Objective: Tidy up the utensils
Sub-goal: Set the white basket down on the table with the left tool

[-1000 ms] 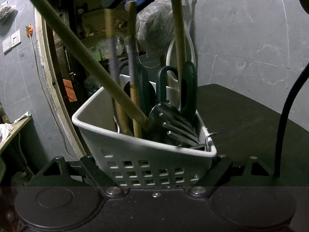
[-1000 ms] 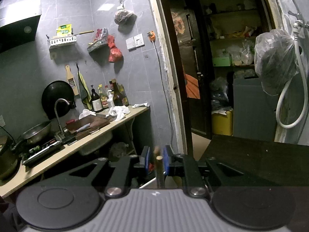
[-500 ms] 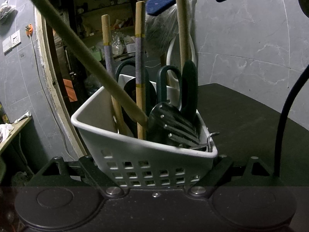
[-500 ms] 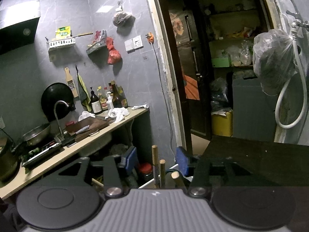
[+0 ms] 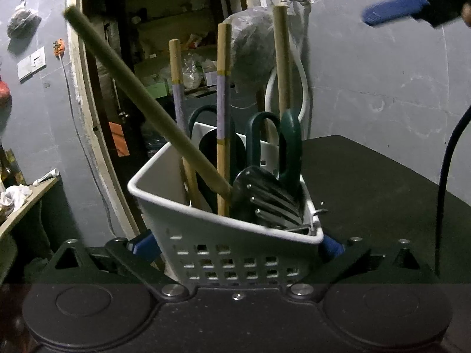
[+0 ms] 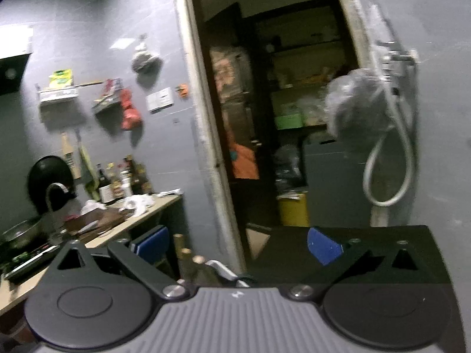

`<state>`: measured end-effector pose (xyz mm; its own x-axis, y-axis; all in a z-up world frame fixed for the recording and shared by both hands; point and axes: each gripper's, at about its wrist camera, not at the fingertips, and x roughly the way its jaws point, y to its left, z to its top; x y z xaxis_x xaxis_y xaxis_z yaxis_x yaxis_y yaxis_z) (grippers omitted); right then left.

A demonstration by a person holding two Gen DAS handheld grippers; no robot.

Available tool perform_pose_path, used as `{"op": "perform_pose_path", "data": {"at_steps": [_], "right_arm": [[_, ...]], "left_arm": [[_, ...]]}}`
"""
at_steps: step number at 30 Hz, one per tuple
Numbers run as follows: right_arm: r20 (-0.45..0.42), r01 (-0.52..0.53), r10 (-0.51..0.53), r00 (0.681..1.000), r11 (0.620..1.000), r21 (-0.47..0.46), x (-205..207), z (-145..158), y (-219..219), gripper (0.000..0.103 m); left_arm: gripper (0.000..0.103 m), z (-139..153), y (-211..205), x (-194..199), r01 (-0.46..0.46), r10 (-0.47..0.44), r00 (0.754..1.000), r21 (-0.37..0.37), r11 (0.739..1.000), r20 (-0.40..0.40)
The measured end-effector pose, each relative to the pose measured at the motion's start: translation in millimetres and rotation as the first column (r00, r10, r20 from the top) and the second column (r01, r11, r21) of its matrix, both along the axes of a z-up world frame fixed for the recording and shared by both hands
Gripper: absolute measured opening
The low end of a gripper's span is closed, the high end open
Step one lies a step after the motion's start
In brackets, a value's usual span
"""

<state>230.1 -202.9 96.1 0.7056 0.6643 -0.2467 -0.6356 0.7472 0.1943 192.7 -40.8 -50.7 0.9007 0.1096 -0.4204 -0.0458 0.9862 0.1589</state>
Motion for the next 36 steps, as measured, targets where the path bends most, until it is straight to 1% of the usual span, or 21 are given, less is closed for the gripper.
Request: {"op": "perform_pose_path", "data": {"at_steps": [5,9,18,21,26,29,36], "right_arm": [[-0.032,0.059,-0.059,0.998,0.998,-0.005,-2.2,-12.7,-25.7,0.103],[-0.073,0.094,-0.092,0.993,0.996,0.012,-7.7,-25.9,-45.4,0.103],[-0.153,0.135,-0.127,0.980,0.990,0.045,-21.7,-50.6,-62.8,0.103],[-0.161,0.158,-0.150,0.976,0.987,0.041,-30.4,-55.0,-64.5,0.103],[-0.158,0.224,-0.218,0.963,0.974,0.021,-54.8,-61.0,-59.3,0.103],[-0.151,0.270,-0.265,0.952,0.963,0.010,-73.3,-61.2,-51.0,0.103],[-0.144,0.387,-0.382,0.913,0.922,0.002,-126.4,-58.4,-27.5,0.103]], "left_arm": [[0.102,4.4,2.0,-13.2,-0.037,0.037,0.999,-0.024,0.999,-0.003],[0.102,11.5,-0.1,-27.0,-0.056,0.055,0.998,-0.040,0.998,-0.026],[0.102,26.3,-8.3,-53.3,-0.029,0.027,0.997,-0.030,0.999,-0.069],[0.102,34.6,-1.2,-58.2,-0.015,0.011,0.998,-0.062,0.998,-0.057],[0.102,46.5,21.5,-69.5,0.001,-0.003,1.000,-0.128,0.992,-0.017],[0.102,50.5,33.4,-80.8,0.019,-0.019,1.000,-0.139,0.990,0.000],[0.102,57.9,62.7,-123.4,0.061,-0.055,0.998,-0.156,0.986,0.043]]}}
